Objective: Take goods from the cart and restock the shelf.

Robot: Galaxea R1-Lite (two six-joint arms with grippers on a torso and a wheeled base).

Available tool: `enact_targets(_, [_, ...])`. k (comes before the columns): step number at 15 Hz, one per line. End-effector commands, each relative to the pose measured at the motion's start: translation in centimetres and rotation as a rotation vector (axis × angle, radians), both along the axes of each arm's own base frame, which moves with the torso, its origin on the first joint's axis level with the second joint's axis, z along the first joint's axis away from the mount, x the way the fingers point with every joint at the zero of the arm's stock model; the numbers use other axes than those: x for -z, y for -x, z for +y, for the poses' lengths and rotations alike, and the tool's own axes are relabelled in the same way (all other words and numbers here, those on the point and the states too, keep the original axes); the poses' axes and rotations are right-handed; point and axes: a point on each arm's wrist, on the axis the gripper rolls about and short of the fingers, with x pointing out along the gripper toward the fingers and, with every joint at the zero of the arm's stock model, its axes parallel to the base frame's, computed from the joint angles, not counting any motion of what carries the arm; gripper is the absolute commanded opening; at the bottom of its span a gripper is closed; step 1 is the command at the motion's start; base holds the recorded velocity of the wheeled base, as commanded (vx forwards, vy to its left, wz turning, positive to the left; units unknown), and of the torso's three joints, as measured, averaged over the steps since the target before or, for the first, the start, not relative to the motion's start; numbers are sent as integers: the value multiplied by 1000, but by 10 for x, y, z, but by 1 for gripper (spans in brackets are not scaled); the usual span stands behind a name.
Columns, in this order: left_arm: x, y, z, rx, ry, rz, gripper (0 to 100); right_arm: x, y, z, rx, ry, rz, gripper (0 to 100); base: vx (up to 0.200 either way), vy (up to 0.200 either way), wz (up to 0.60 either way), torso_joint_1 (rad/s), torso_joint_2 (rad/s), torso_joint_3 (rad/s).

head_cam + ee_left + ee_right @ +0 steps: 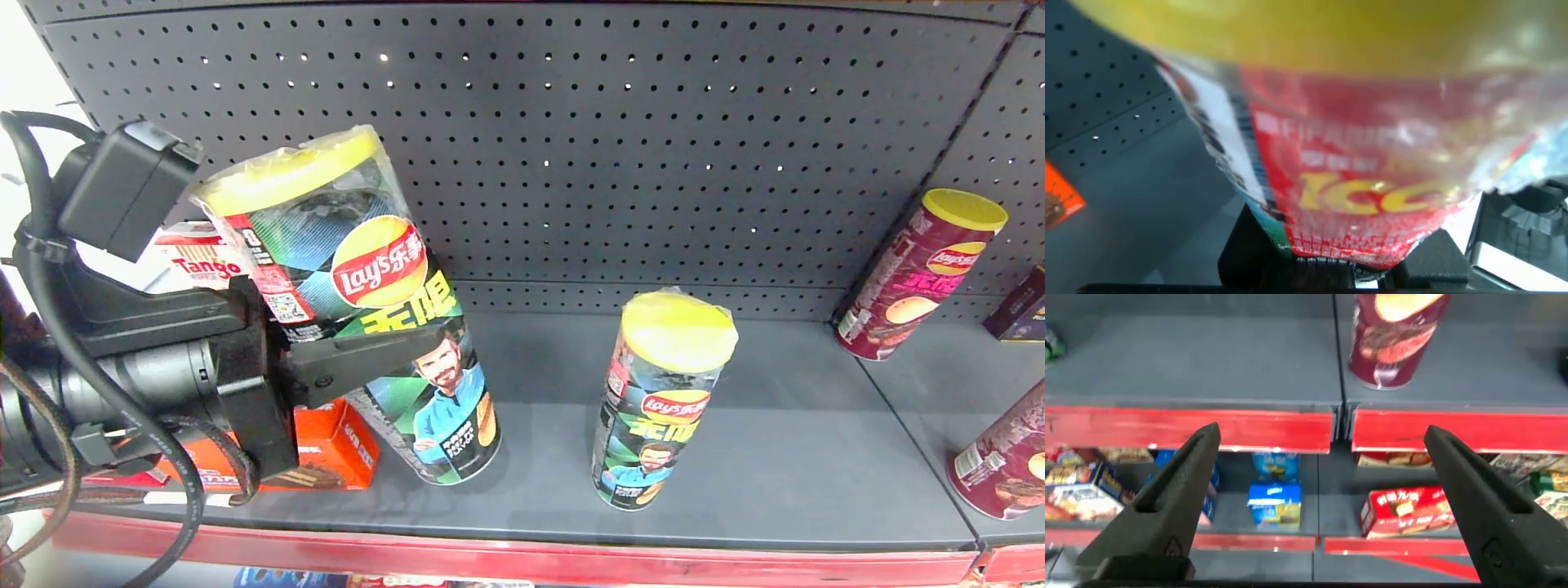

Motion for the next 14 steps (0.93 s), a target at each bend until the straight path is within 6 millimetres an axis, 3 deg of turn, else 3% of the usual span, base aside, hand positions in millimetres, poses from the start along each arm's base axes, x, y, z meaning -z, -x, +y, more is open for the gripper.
enact_targets(1, [-3, 1, -2, 12, 4, -9, 0, 1, 3, 0, 14, 1, -33, 100, 0, 0, 0, 0, 0, 0])
enact_targets(3, [-5, 1, -5, 23, 2, -8, 0, 1, 3, 0, 14, 2, -33, 100, 0, 0, 0, 0, 0, 0])
enact_targets(9, [5, -29, -18, 61, -64, -34, 0, 1, 3, 0, 14, 1, -33, 100, 0, 0, 0, 0, 0, 0])
enact_targets(14, [2, -47, -13, 150, -86, -97, 0, 1, 3, 0, 14, 2, -33, 100, 0, 0, 0, 0, 0, 0])
